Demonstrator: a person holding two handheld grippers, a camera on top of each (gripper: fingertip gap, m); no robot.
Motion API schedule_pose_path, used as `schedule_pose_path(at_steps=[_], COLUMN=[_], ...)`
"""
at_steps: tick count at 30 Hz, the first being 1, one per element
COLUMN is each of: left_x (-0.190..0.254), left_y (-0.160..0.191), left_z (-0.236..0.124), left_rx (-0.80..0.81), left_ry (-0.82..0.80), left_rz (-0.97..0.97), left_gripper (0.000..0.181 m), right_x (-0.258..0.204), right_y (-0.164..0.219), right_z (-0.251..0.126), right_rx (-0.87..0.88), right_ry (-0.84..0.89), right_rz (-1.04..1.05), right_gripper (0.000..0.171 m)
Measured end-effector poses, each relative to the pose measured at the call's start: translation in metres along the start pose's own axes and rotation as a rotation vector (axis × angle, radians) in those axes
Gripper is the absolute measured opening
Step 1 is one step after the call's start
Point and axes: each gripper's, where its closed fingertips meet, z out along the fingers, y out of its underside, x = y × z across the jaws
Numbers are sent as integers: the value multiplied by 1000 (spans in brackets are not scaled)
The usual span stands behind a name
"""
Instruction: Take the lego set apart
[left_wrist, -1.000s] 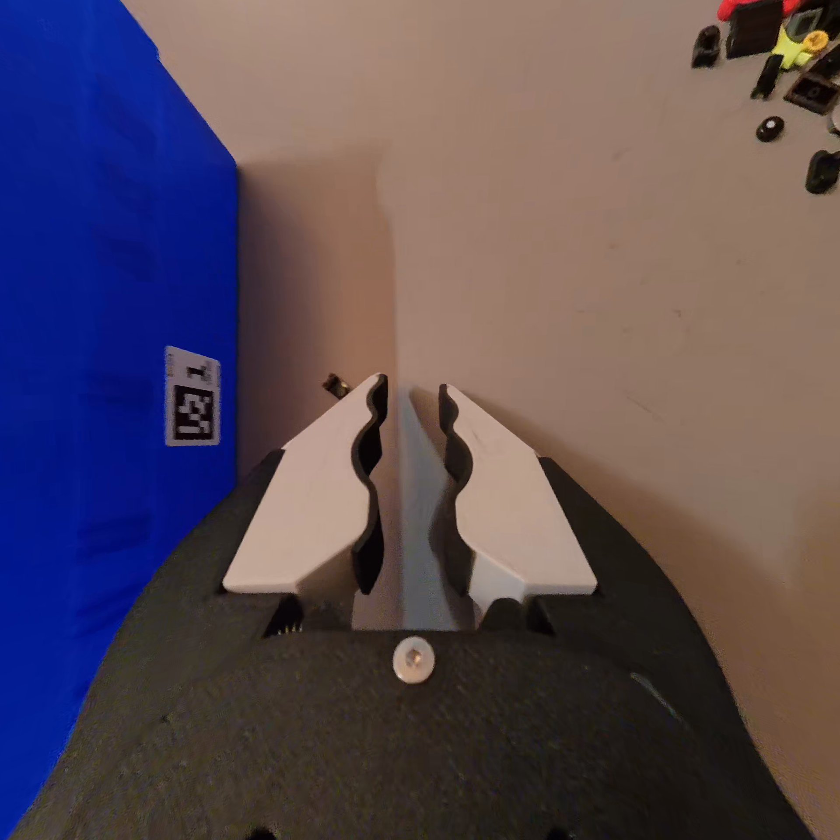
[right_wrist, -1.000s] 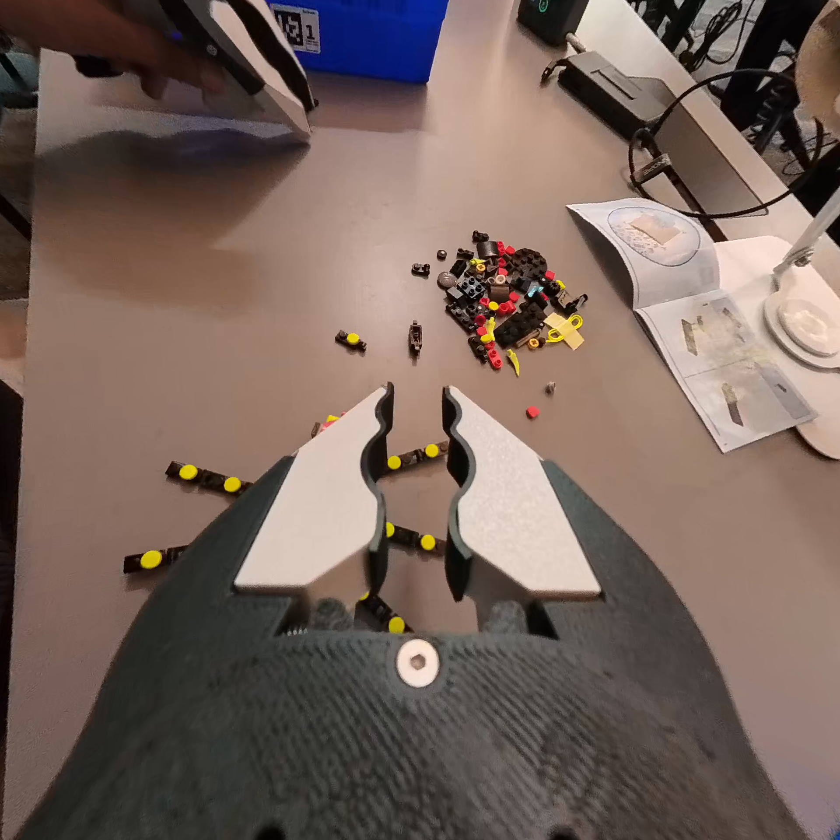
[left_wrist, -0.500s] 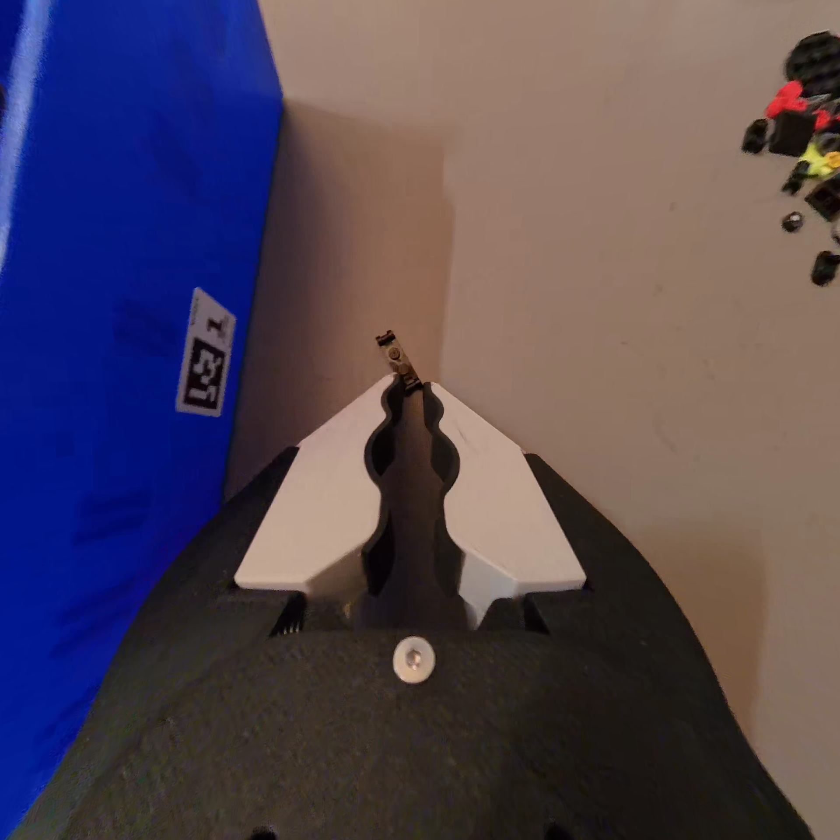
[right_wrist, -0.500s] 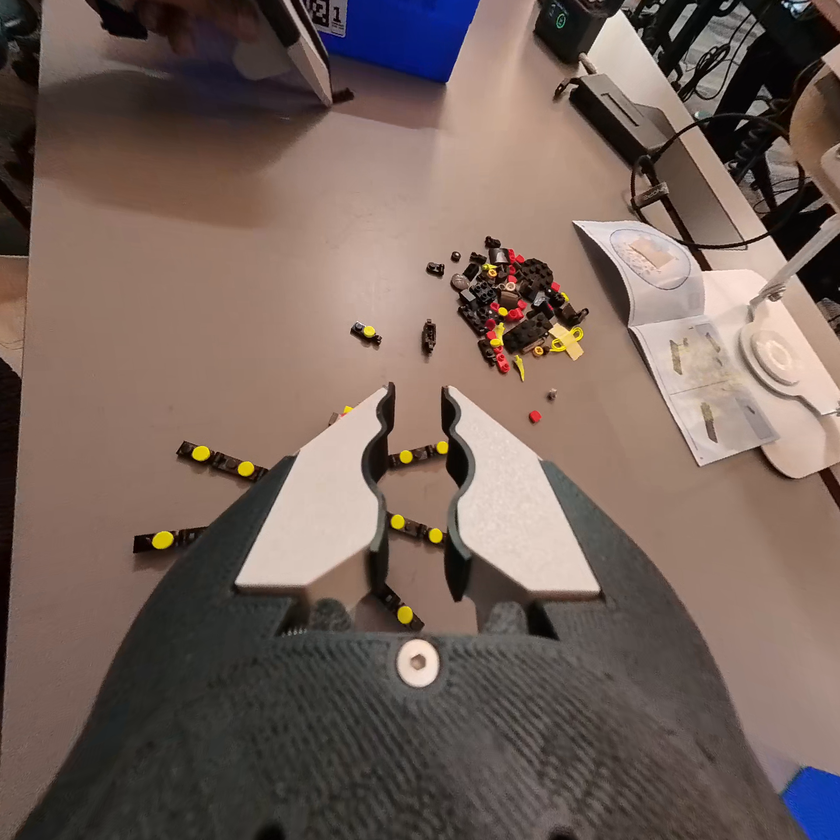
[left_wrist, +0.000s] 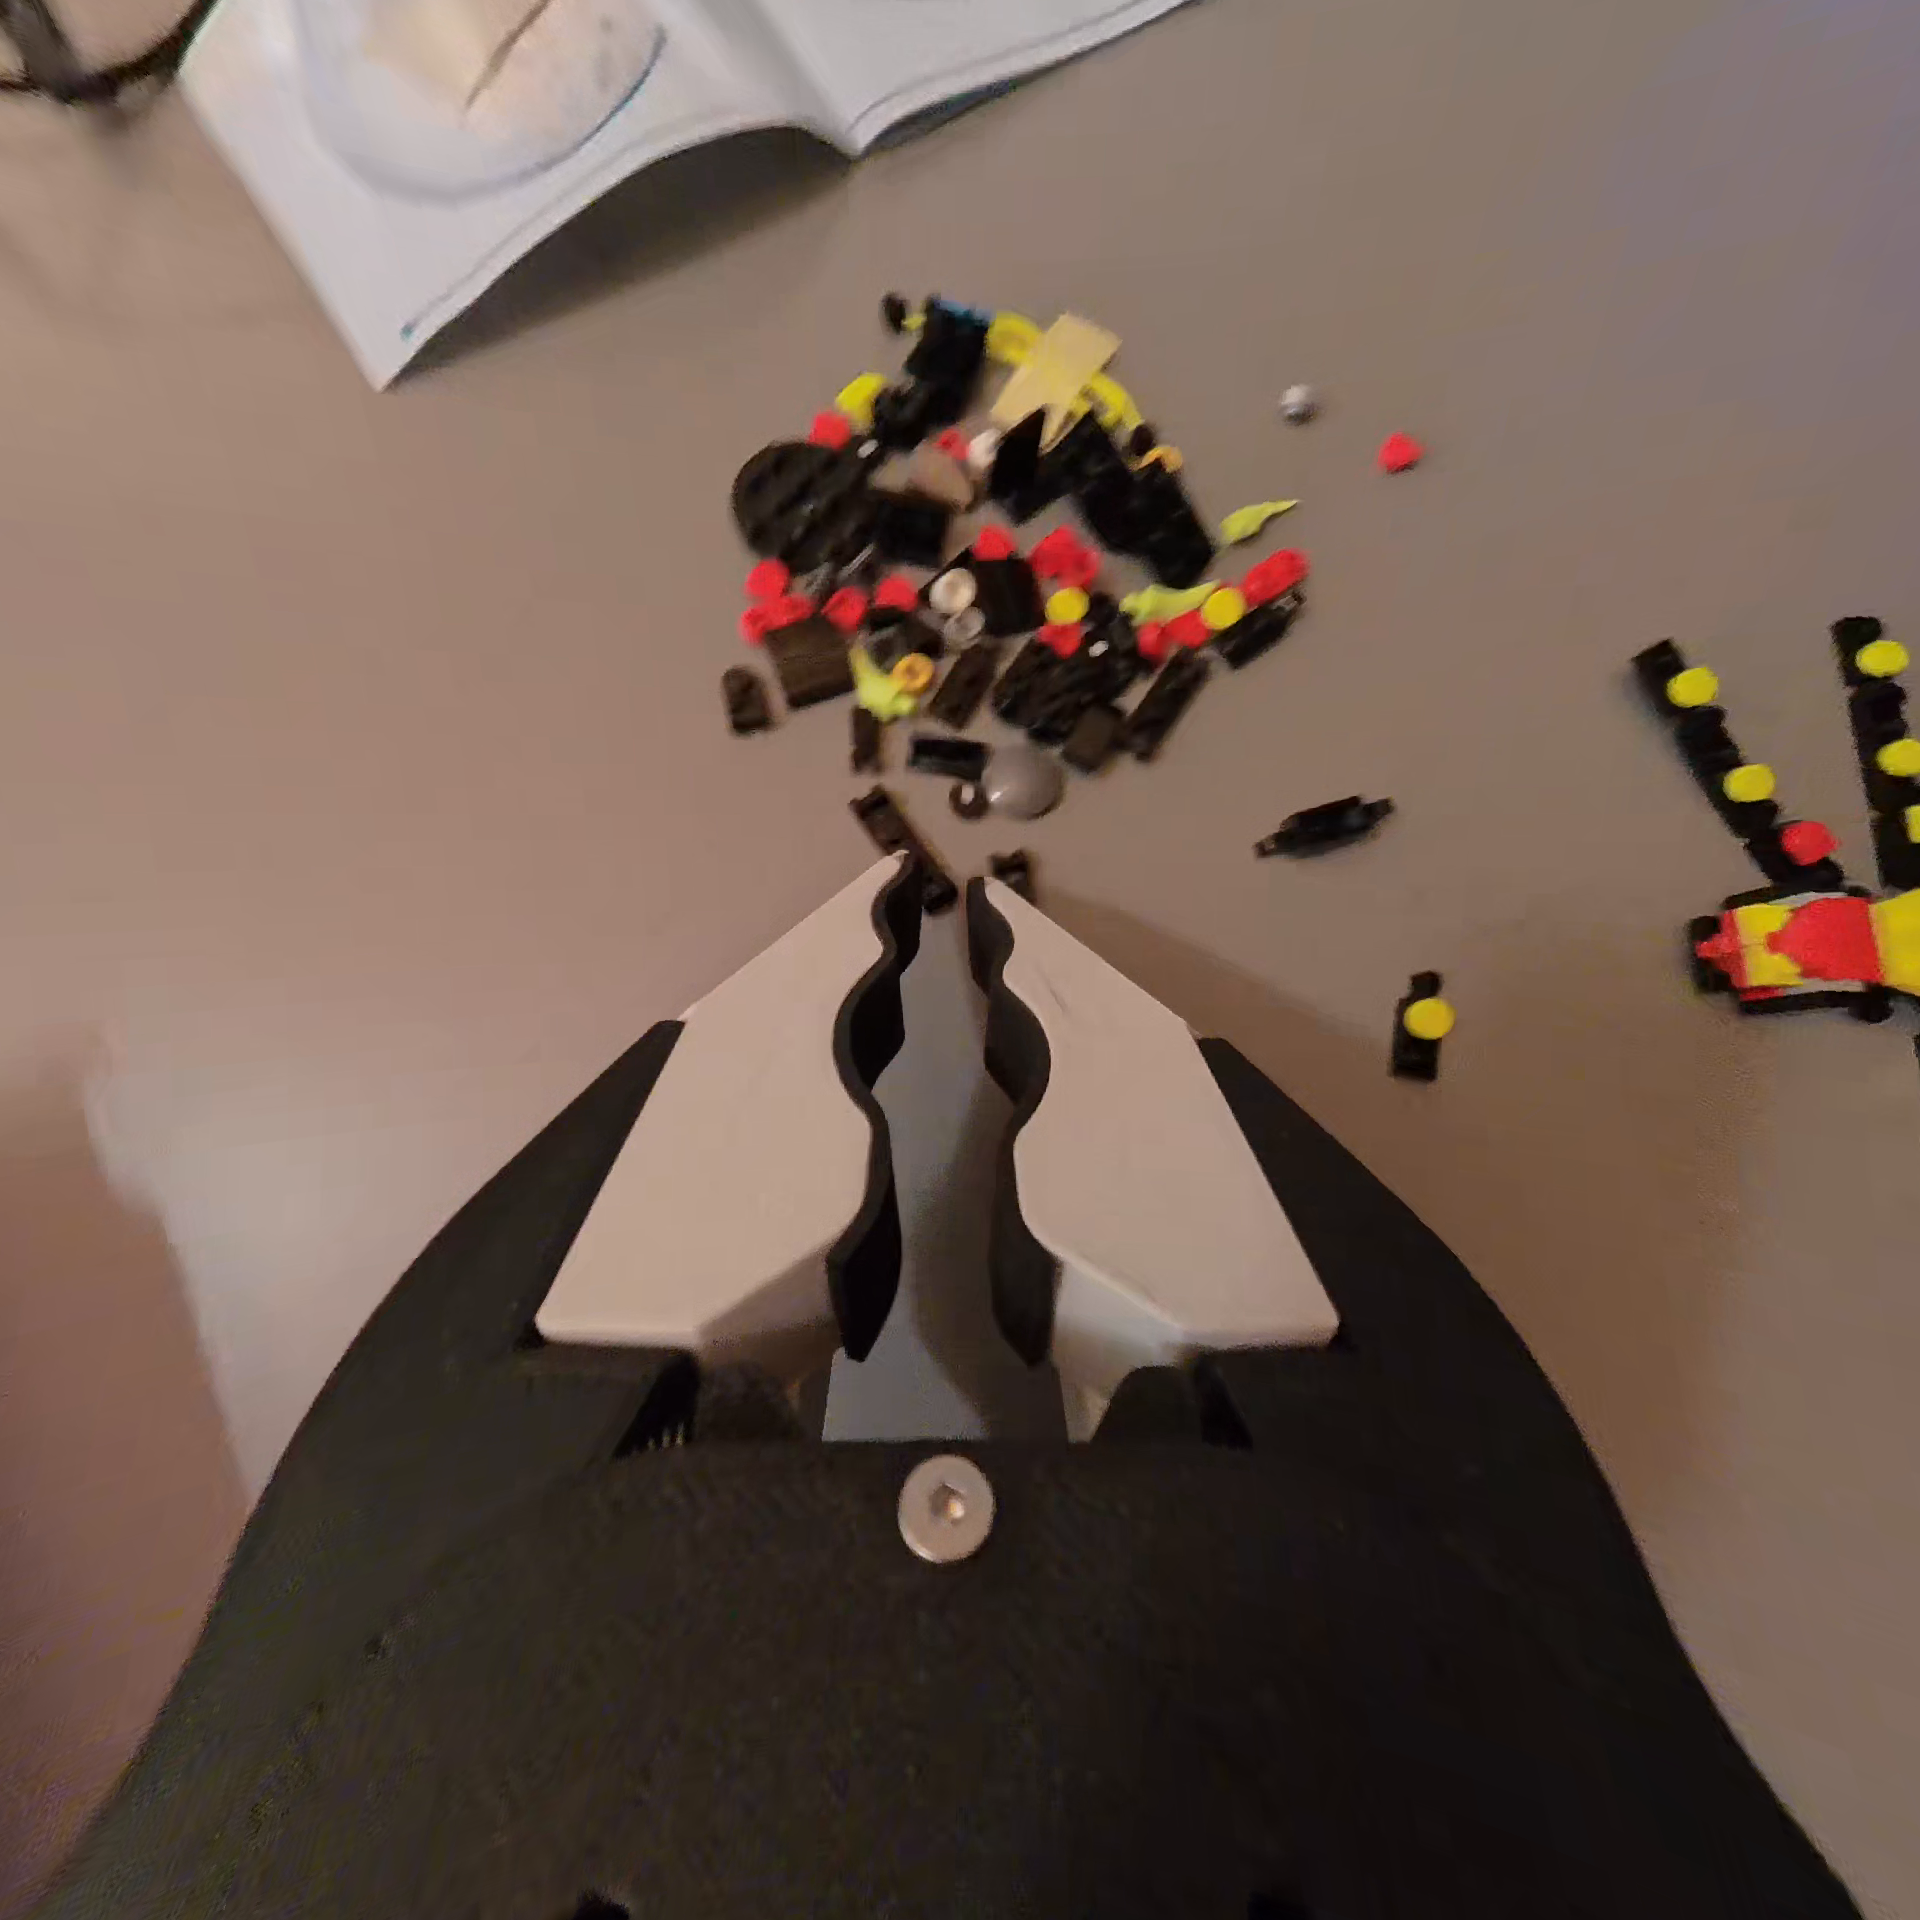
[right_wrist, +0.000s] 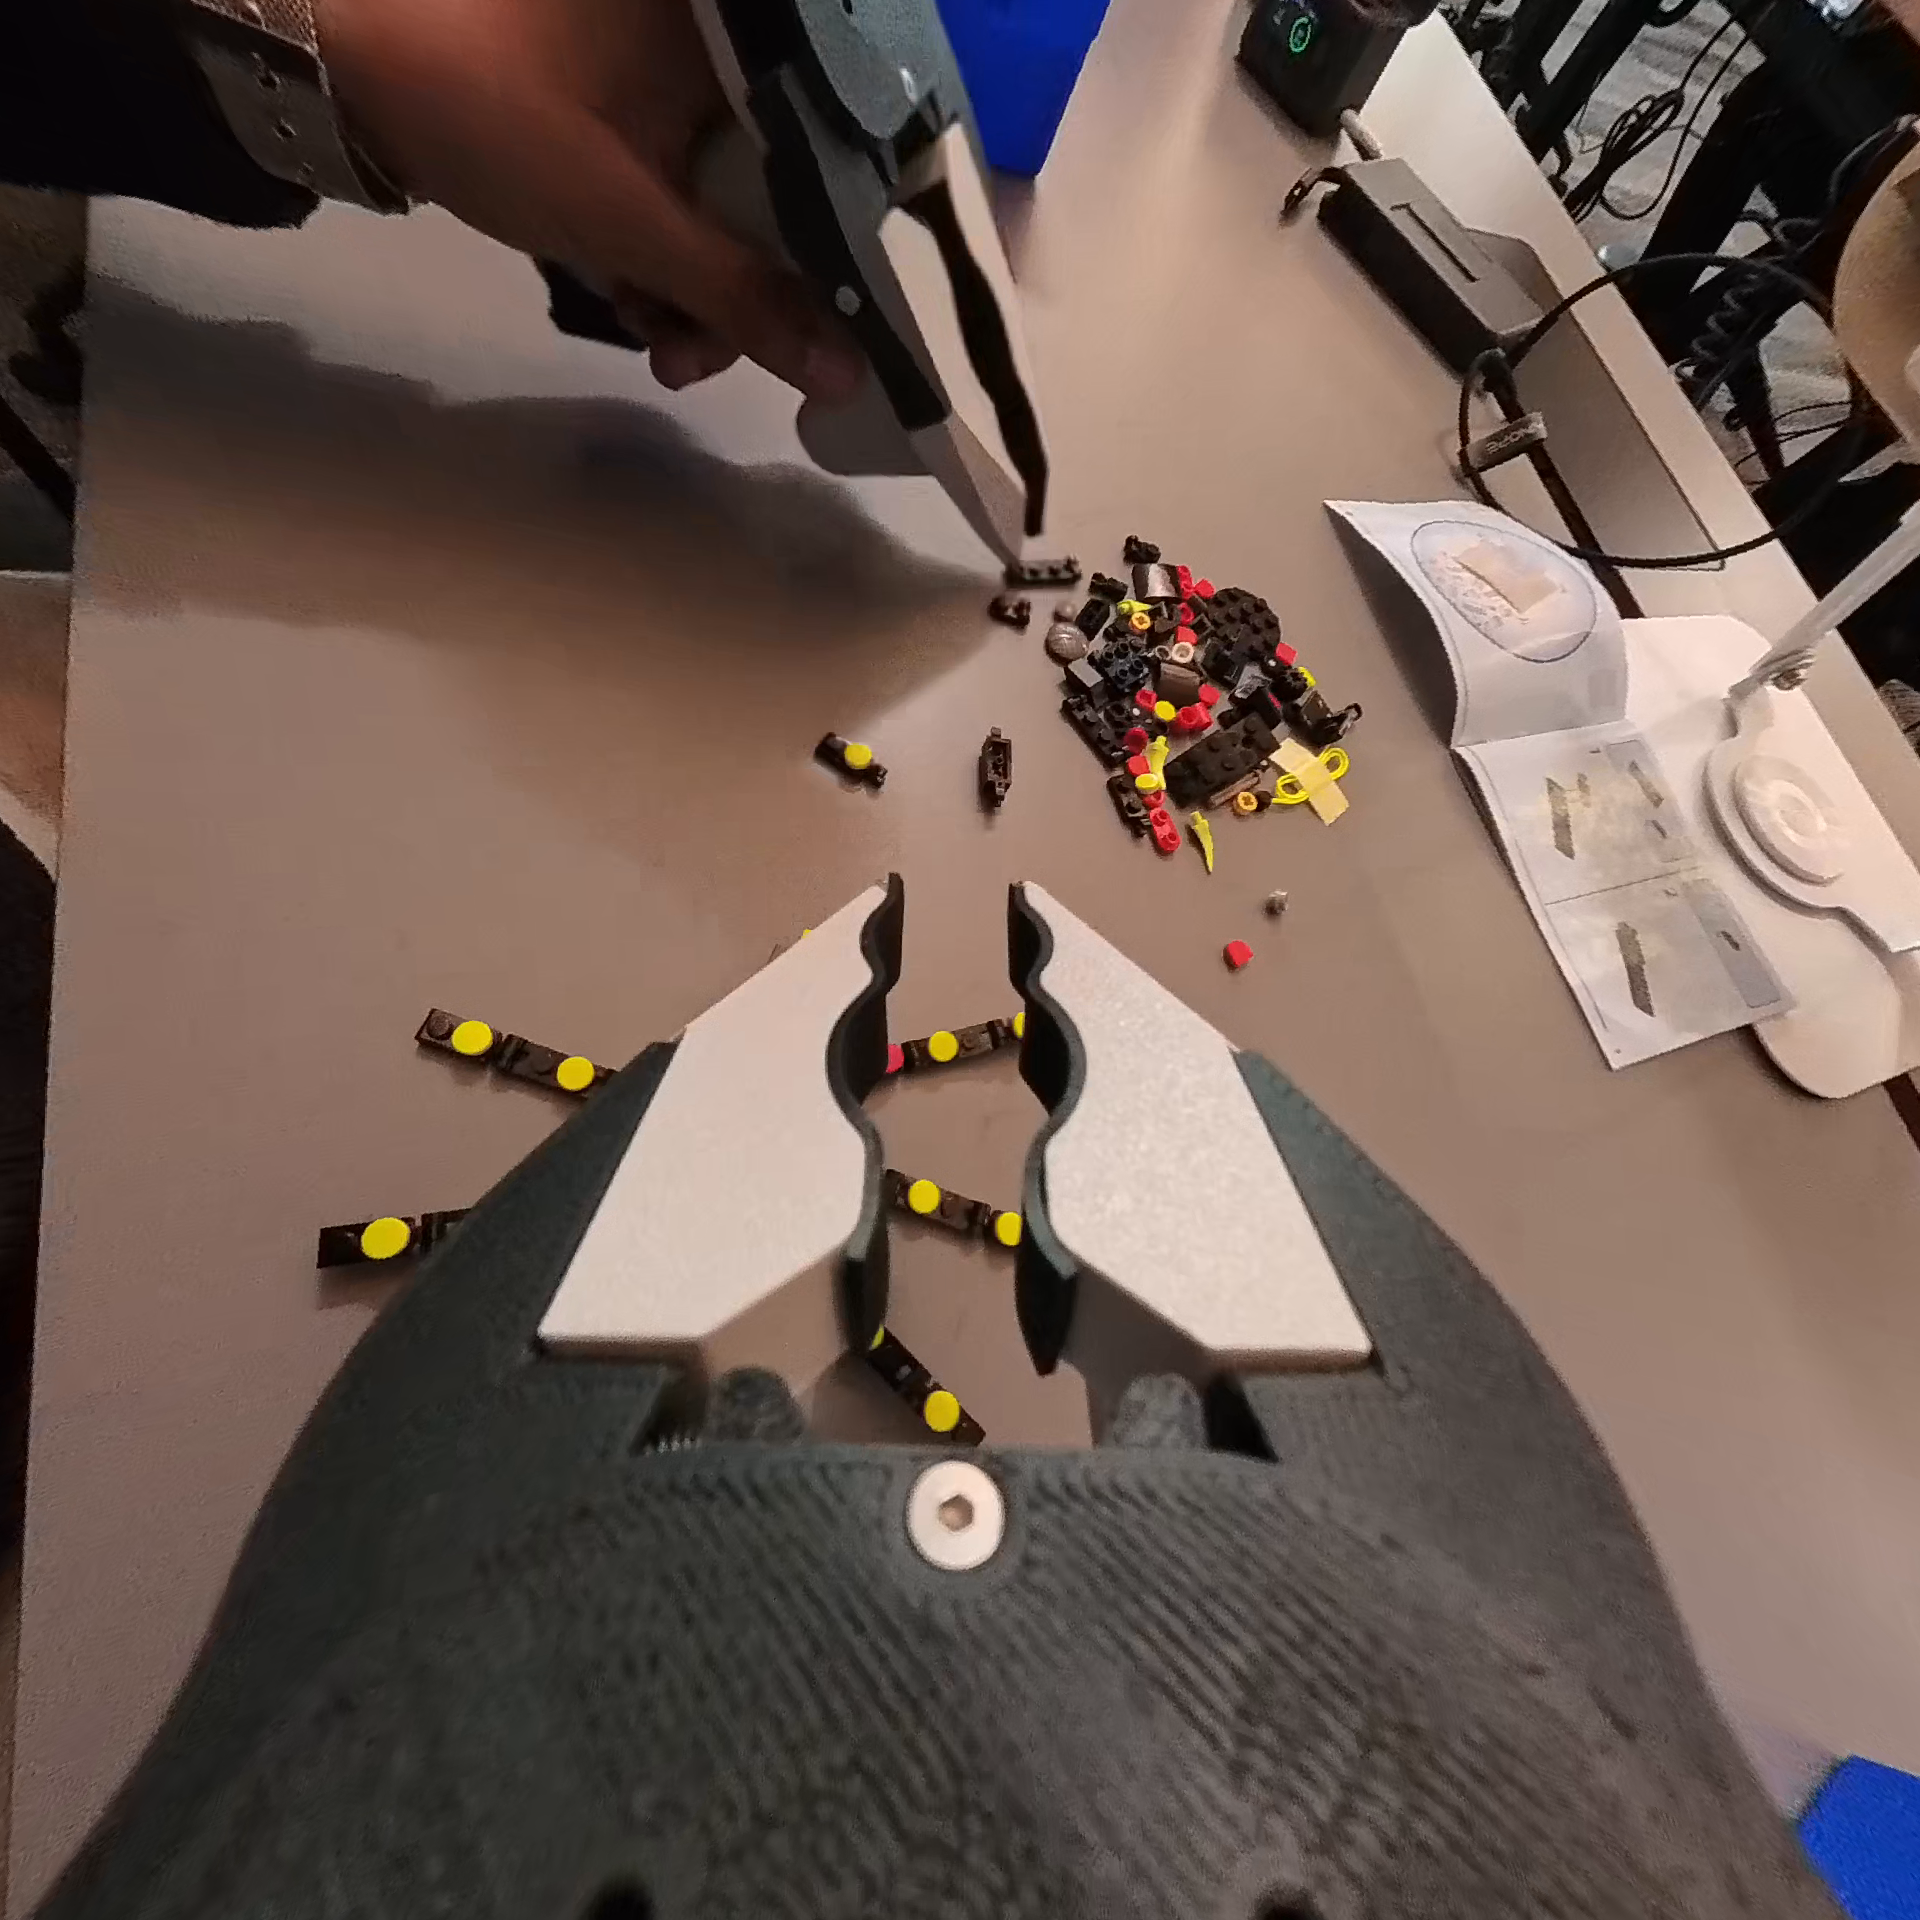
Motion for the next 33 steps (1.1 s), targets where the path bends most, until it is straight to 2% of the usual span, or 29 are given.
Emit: schedule_pose_path(at_steps=[4, 7, 12, 16, 18, 19, 23, 27, 33], left_x=[17, 45, 90, 95, 92, 96, 119, 141, 160], left_y=[-9, -9, 24, 33, 34, 36, 47, 58, 66], left_z=[-6, -16, -15, -11, -8, -10, -19, -27, -33], left_rx=[60, 104, -71, -104, -110, -116, -151, -158, -164], left_ry=[50, 213, 409, 351, 311, 322, 416, 465, 505], left_rz=[30, 49, 10, 90, 138, 155, 181, 253, 329], left_gripper=[12, 15, 24, 27, 12, 6, 6, 6, 6], right_x=[-2, -2, -7, -13, -16, -17, -29, -57, -80], right_y=[4, 8, 14, 16, 18, 19, 15, 11, 19], right_z=[2, 6, 13, 19, 22, 23, 27, 31, 47], right_rx=[-9, -28, -42, -38, -47, -50, -36, -42, -126], right_ry=[-7, -6, -33, -63, -76, -81, -125, -246, -290], right_rz=[2, -11, -2, 17, 15, 12, 27, 24, -70], right_gripper=[19, 19, 19, 18, 19, 19, 18, 6, 8])
